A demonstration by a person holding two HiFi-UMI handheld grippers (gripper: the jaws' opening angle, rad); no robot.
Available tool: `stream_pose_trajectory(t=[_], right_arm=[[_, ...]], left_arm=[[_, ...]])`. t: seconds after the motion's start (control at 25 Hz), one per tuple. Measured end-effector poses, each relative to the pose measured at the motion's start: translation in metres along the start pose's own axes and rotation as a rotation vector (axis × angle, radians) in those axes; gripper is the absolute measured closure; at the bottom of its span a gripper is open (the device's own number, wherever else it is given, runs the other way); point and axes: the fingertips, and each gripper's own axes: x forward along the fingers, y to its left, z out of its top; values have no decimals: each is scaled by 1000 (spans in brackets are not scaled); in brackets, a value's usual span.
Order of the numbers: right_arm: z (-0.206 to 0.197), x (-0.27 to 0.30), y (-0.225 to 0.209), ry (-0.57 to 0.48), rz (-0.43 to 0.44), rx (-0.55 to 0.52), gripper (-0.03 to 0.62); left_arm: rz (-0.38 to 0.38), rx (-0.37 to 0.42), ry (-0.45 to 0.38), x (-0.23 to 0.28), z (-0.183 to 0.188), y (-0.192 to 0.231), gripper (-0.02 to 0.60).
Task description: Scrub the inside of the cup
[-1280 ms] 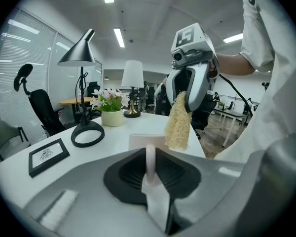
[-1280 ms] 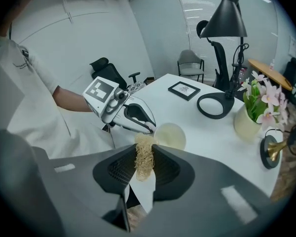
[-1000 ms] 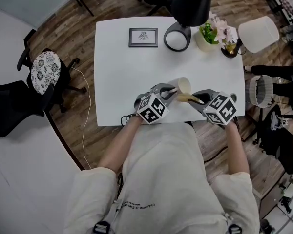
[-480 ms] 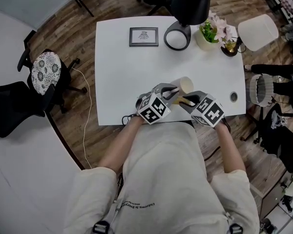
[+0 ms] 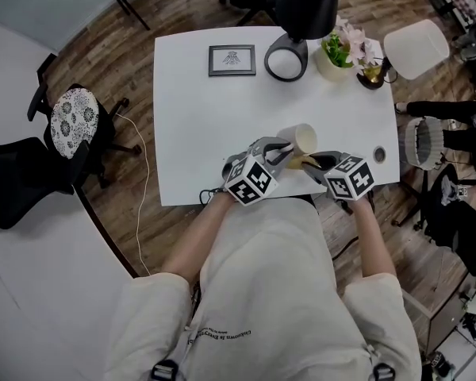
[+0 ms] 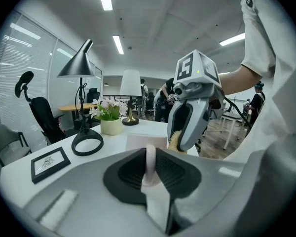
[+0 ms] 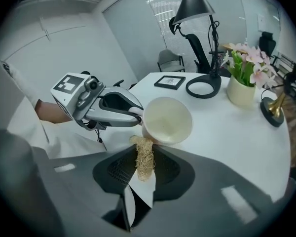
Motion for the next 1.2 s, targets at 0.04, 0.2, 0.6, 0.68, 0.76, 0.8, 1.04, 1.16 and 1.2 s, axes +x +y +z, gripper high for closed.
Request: stream_pose_trajectory(t=[0.04, 0.2, 0.6, 0.68, 0.76, 0.8, 1.04, 1.16, 1.2], right_arm=[[-2, 0, -2, 8, -10, -4, 485], [-8, -1, -15, 29, -44, -5, 487], [-9, -8, -45, 3, -62, 71, 488], [-6, -10, -49, -3, -69, 76, 488], [-3, -13, -53, -14, -73, 88, 490], [-2, -14, -55, -19, -74, 94, 490], [8, -12, -55, -12, -45, 99, 490], [5, -10, -48, -6, 23, 123, 490], [6, -10, -46, -12, 42, 138, 490]], left_arm=[[-3, 8, -3, 0, 2, -1, 529], [-14, 34, -20, -4, 10, -4, 527], [-60, 60, -69, -16, 18, -8, 525], [-74, 69, -77, -20, 19, -9, 525], [-80, 78, -79, -23, 19, -11, 525], [-81, 83, -79, -23, 19, -13, 525], [-79, 92, -87, -32, 15, -14, 528], [-112, 137, -75, -39, 10, -20, 529], [-127, 152, -67, -41, 8, -23, 529]])
